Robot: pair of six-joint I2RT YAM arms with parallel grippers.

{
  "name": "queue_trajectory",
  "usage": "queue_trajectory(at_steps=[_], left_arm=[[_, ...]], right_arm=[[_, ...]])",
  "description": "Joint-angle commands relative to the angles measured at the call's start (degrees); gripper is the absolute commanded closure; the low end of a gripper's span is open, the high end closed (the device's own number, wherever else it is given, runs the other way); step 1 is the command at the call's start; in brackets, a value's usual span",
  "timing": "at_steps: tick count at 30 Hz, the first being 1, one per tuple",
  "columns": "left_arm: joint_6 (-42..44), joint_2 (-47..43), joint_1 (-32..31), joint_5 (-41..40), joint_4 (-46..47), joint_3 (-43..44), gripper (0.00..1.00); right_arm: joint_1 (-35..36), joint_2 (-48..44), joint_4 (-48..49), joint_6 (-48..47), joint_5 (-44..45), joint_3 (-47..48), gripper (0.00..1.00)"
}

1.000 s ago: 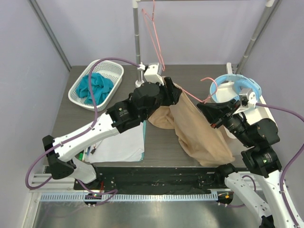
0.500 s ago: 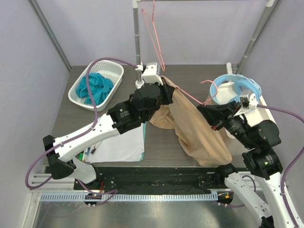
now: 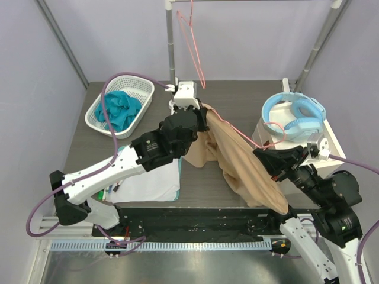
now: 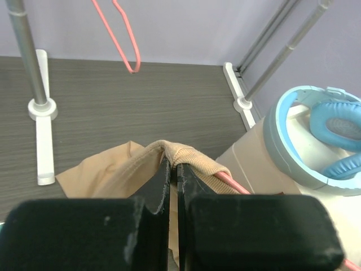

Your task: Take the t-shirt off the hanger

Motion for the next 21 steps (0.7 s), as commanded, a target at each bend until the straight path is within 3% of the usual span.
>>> queue_trajectory(at_steps=[1, 9, 17, 21], left_arm=[[4.6, -0.4, 3.1, -14.8, 2.6, 2.0, 1.00], [1.8, 0.4, 4.2, -13.0, 0.2, 2.1, 1.00], [0.9, 2.8, 5.2, -11.1, -2.0, 4.1, 1.00], [0.7, 3.0, 5.2, -1.7, -0.7, 1.2, 1.00]], right_arm=[[0.1, -2.3, -3.5, -1.3, -2.3, 3.5, 0.99], [0.1, -5.2, -4.9, -1.1, 7.1, 5.4, 0.99], [0.1, -6.7, -4.0, 0.0, 7.6, 4.9, 0.99], [0.1, -4.1, -0.3, 1.0, 11.9, 3.3, 0.99]])
